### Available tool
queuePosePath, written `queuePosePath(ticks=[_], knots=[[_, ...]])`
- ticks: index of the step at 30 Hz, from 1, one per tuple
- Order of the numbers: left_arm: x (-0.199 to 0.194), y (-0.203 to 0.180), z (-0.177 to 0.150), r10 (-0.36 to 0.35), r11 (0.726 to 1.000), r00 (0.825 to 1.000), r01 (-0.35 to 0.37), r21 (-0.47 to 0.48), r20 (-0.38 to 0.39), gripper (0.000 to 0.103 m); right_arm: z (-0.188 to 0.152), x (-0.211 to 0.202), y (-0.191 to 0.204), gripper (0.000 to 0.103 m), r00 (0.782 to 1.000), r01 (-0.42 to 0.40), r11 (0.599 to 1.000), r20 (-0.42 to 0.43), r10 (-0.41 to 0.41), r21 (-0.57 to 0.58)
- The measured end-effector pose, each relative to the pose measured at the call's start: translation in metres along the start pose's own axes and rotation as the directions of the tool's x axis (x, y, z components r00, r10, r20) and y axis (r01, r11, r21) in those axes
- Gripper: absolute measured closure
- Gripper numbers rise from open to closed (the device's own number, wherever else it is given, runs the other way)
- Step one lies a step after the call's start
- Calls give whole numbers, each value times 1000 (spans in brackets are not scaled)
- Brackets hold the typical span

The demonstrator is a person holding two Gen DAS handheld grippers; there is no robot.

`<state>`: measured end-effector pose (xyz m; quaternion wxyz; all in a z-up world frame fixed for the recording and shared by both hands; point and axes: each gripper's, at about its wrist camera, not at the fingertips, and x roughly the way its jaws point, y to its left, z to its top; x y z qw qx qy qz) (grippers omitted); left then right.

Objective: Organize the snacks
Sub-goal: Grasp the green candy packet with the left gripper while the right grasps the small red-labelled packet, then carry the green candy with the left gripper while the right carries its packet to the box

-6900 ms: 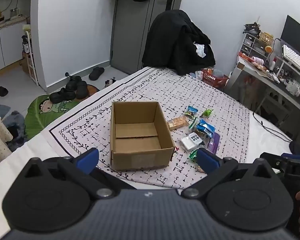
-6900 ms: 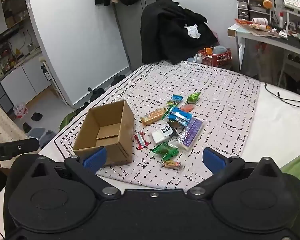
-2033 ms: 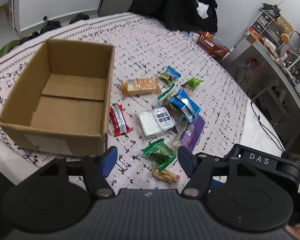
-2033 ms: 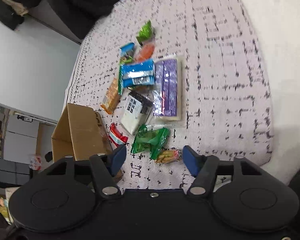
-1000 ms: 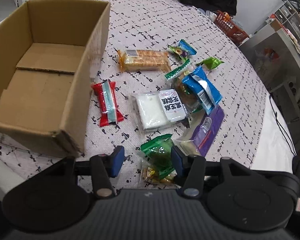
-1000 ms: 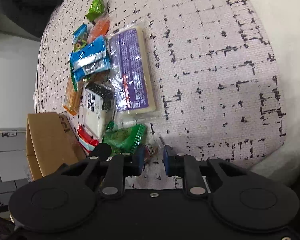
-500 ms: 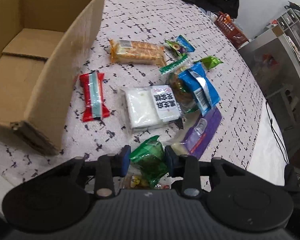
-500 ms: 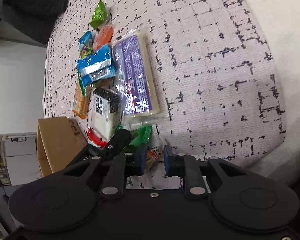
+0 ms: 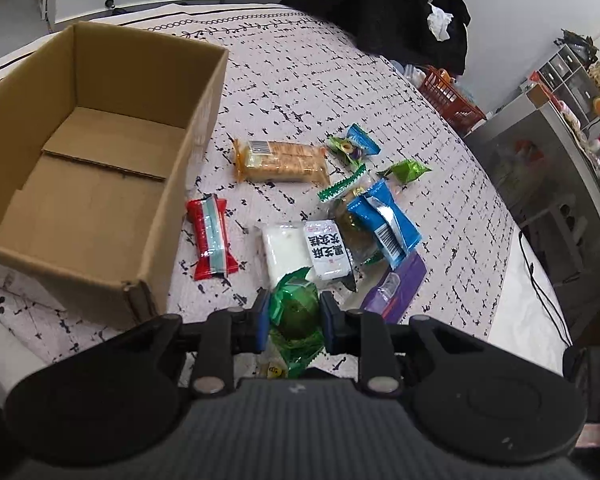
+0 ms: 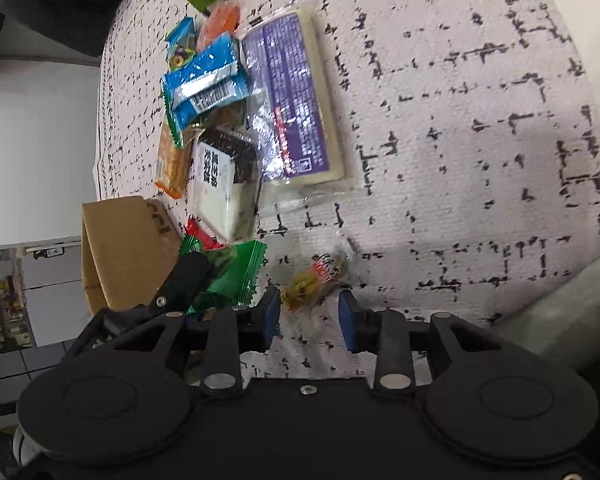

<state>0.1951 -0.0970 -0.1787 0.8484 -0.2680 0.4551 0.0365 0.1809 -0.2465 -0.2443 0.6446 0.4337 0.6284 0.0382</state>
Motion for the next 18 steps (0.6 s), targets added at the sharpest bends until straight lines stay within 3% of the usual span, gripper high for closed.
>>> queuePosePath(ticks=[3, 8, 9, 10, 18], knots=[[-5, 1, -1, -3, 1000, 1000, 3, -5, 3, 79, 1, 1, -1, 66, 1000, -13, 1000, 8, 13, 19], [-19, 3, -1, -10, 1000, 1000, 10, -15, 18, 79, 2, 8, 0, 67, 999, 33, 999, 29, -34, 13], [-23, 2, -1, -11, 1000, 1000, 11, -13, 25, 79, 3, 11, 2, 70, 999, 38, 999, 37, -38, 11], [-27, 2, -1, -11, 1000, 1000, 11, -11, 29, 79, 4, 12, 4, 80, 998, 40, 999, 44, -40, 7], [-59, 8, 6, -16, 1000, 997, 16, -10, 76, 79, 0, 5, 16, 91, 995, 18, 998, 103, -11, -68]])
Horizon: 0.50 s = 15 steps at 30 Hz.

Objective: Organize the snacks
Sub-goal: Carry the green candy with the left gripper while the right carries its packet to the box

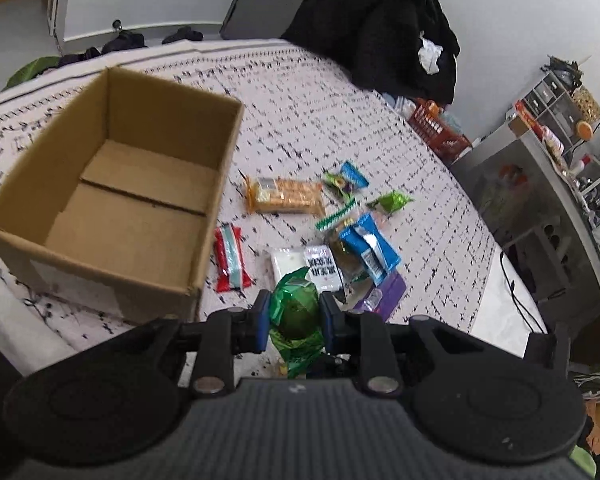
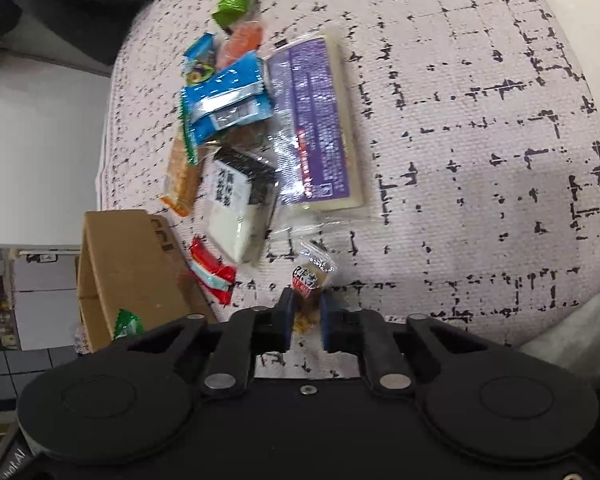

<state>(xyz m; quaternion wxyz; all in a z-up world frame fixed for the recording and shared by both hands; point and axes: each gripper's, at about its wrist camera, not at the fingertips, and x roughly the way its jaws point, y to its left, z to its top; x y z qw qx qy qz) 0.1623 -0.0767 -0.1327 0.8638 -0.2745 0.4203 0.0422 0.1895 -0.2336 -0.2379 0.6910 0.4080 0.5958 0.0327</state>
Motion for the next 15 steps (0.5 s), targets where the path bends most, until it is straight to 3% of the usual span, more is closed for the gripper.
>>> queuePosePath(ticks=[15], knots=[[-59, 16, 20, 11, 1000, 994, -10, -4, 111, 79, -10, -31, 20, 93, 988, -133, 981, 54, 142, -143]])
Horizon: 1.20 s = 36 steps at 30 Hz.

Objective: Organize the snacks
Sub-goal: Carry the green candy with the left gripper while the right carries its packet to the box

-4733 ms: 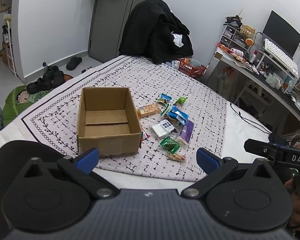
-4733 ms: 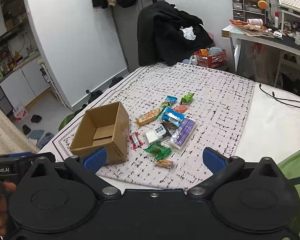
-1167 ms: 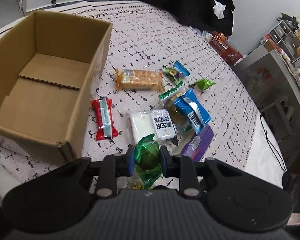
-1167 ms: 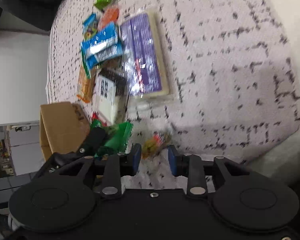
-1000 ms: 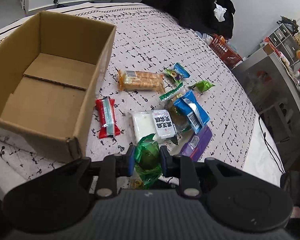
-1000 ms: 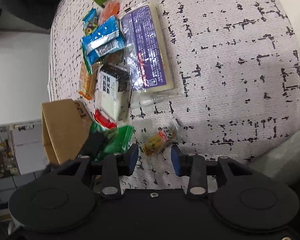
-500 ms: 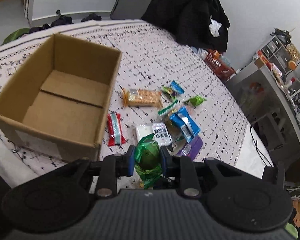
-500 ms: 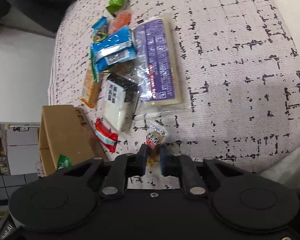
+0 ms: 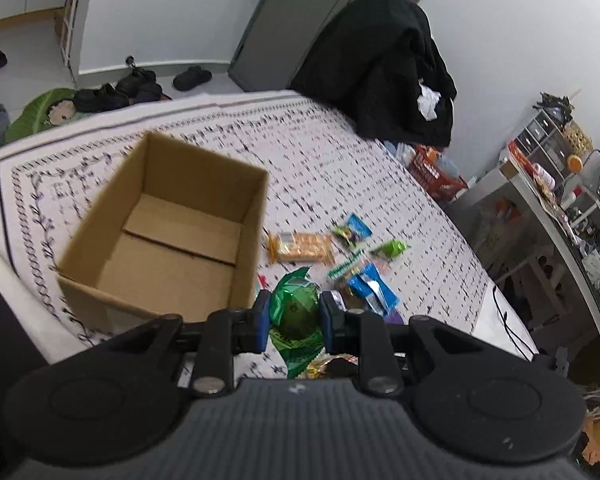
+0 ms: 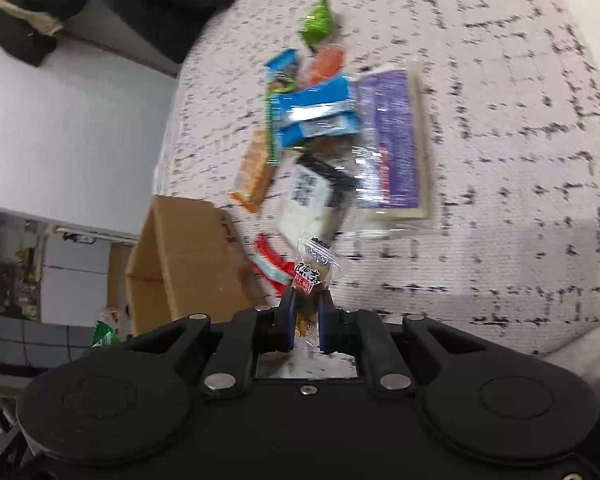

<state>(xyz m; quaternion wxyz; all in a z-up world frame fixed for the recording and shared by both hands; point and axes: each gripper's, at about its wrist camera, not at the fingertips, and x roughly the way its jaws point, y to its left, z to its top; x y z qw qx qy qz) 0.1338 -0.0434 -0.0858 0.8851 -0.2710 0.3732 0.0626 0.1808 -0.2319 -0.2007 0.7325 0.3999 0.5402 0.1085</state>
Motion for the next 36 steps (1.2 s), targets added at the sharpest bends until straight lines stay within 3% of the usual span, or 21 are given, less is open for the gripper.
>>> queuePosePath(ticks=[8, 17, 27, 36], knots=[[-15, 24, 15, 57, 998, 997, -56, -33, 47, 79, -3, -7, 37, 93, 992, -114, 984, 32, 119, -134], [-19, 51, 29, 112, 992, 990, -106, -74, 82, 79, -7, 0, 69, 93, 974, -220, 952, -4, 224, -210], [-3, 76, 39, 144, 984, 987, -136, -117, 66, 79, -12, 17, 95, 93, 964, -266, 926, -55, 261, -267], [20, 90, 42, 185, 975, 982, -179, -133, 33, 76, -24, 44, 114, 93, 967, -254, 908, -99, 234, -333]])
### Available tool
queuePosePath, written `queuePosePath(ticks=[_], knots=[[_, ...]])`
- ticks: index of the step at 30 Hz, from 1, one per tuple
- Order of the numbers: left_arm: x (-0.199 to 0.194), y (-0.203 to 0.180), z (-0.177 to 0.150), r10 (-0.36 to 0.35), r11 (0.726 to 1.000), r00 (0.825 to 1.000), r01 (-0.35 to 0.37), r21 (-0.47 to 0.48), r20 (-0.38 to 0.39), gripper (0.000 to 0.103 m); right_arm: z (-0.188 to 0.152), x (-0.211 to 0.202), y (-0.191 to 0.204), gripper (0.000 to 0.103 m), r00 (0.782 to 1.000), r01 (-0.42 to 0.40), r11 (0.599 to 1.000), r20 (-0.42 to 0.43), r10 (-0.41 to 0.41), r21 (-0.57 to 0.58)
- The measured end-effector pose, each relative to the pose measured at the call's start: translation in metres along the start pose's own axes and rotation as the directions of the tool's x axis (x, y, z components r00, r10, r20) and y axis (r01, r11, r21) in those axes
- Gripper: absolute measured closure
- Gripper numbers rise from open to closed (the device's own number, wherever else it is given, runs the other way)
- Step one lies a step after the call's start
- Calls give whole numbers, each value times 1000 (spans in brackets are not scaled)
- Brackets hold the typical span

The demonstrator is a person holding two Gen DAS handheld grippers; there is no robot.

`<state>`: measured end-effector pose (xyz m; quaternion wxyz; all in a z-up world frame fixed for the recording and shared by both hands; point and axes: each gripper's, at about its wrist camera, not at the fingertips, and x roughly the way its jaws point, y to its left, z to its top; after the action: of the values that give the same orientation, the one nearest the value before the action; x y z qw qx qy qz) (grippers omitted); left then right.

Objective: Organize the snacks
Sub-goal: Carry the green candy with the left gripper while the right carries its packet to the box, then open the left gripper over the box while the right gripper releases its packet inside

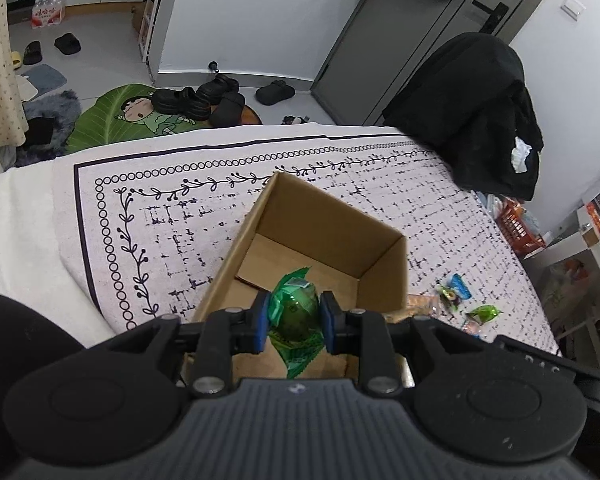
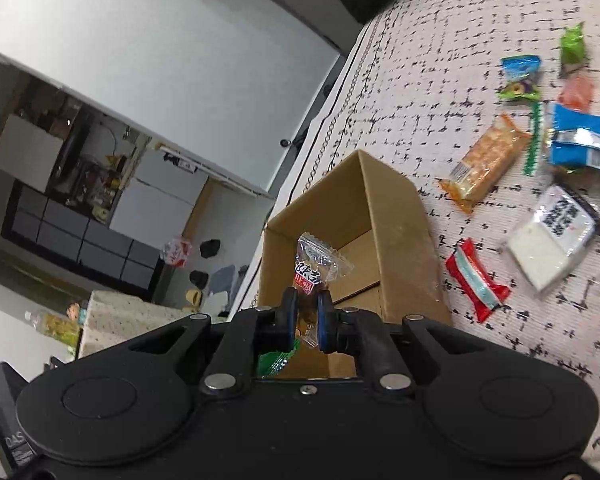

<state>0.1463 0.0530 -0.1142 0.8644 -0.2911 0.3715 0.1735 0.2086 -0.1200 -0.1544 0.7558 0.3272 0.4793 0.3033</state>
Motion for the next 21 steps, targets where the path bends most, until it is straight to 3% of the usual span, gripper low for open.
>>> queuePosePath(ticks=[4, 8, 10, 14, 16, 21], knots=[[4, -1, 3, 38, 999, 999, -38, 28, -5, 71, -2, 14, 4, 93, 1000, 3, 1000, -30, -3, -24], [1, 4, 7, 53, 999, 999, -53, -5, 4, 50, -5, 21, 9, 93, 998, 7, 999, -60, -10, -43], [-1, 6, 8, 61, 998, 998, -61, -8, 10, 45, -7, 22, 11, 92, 998, 10, 998, -68, -13, -54], [-4, 10, 9, 59, 998, 998, -59, -15, 0, 32, -8, 18, 14, 76, 998, 28, 998, -61, -32, -62], [-8, 11, 8, 71, 997, 997, -71, -21, 0, 27, -9, 14, 15, 75, 998, 30, 997, -52, -34, -67], [-17, 12, 6, 88, 996, 996, -88, -15, 2, 23, -9, 5, 17, 63, 998, 43, 996, -32, -45, -79]])
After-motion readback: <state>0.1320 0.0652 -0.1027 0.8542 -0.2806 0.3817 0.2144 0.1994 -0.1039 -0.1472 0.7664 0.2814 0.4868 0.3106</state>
